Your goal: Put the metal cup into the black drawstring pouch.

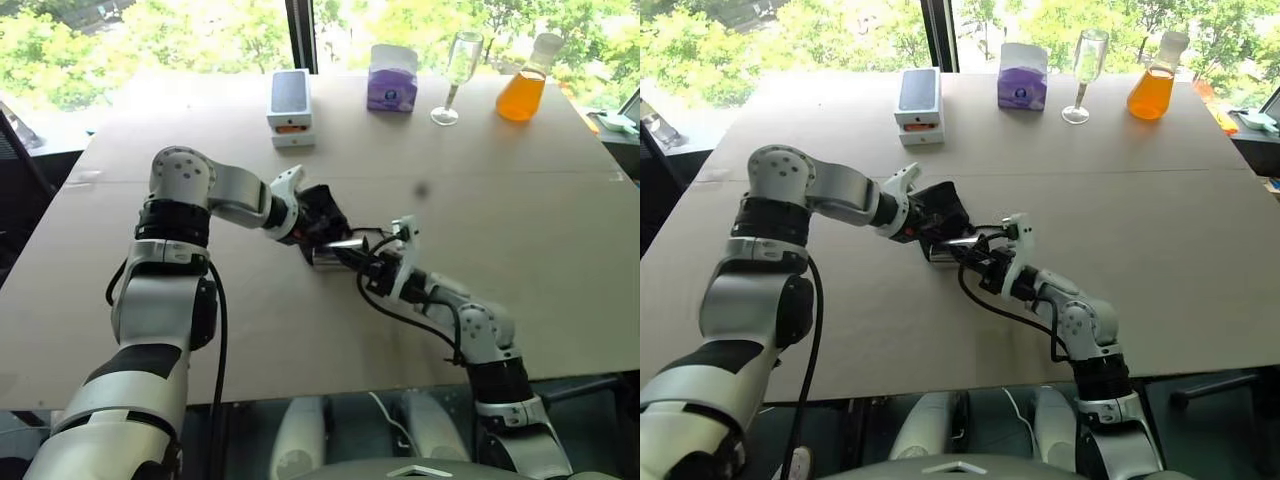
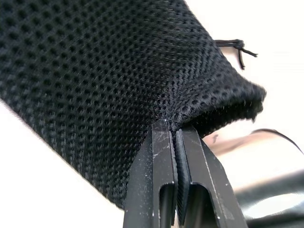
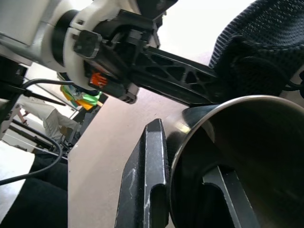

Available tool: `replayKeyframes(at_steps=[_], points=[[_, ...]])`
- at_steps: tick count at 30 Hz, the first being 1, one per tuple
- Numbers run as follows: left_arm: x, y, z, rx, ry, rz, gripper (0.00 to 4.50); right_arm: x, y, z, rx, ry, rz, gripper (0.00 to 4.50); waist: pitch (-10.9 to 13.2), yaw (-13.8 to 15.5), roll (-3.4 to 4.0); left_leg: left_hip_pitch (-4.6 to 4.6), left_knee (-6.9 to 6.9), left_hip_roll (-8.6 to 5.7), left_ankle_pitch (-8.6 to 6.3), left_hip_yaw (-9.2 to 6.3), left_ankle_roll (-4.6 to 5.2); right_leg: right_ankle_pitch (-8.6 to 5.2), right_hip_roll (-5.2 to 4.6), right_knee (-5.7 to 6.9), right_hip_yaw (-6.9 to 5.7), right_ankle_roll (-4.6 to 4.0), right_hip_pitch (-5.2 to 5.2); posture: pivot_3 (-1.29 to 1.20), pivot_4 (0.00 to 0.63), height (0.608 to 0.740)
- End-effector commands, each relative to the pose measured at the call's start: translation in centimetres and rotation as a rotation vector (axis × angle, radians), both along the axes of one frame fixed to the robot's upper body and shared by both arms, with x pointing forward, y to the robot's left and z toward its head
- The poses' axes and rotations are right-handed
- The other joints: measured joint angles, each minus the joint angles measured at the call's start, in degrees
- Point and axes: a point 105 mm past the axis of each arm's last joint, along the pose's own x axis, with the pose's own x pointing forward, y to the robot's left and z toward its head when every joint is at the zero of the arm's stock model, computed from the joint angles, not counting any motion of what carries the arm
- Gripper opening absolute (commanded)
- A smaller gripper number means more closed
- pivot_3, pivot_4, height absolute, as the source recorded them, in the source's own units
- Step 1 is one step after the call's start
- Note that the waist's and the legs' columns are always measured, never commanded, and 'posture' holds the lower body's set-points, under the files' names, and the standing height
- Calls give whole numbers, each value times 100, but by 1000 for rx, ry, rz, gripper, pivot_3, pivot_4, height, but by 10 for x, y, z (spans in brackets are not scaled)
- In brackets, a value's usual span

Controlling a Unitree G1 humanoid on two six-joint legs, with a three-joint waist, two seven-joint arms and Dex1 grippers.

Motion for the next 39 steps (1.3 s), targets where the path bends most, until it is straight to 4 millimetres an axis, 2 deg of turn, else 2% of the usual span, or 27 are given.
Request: replayKeyframes(at_steps=[1,12,15,20,23,32,39], points=[[-3,-8,12,-25,-33,-60,0,13,0,6,6,-48,-66,98,0,-2,0,1,0,0,0,0,0,0,0,0,0,0,0,0,150,740],[-14,-11,15,-20,-36,-138,0,49,-14,6,30,-14,-361,98,-2,13,1,9,2,2,0,-1,-1,0,-5,7,0,0,5,0,150,740],[-15,-16,17,-37,-32,-153,0,52,-10,8,21,-24,-402,98,0,14,-1,5,2,0,0,-1,0,0,-7,5,0,0,3,0,150,740],[-8,-23,24,-69,-82,-122,0,32,19,7,-58,-128,-256,98,-1,5,-1,5,2,0,0,-2,0,0,-5,5,-2,0,3,0,150,740],[-4,-26,27,-90,-114,-95,0,20,29,3,-82,-162,-167,98,-1,2,-1,6,2,0,0,1,0,0,-4,3,1,0,3,0,150,740],[-5,-28,42,-72,-247,-101,0,14,30,-7,-195,-266,-54,98,-1,8,-1,4,1,-1,1,1,-1,0,-5,2,0,0,3,0,150,740],[-10,-30,50,-33,-333,-138,0,24,22,-8,-226,-270,-88,98,-1,-8,-1,9,-2,2,2,1,-4,0,-3,3,1,-1,3,0,150,740]])
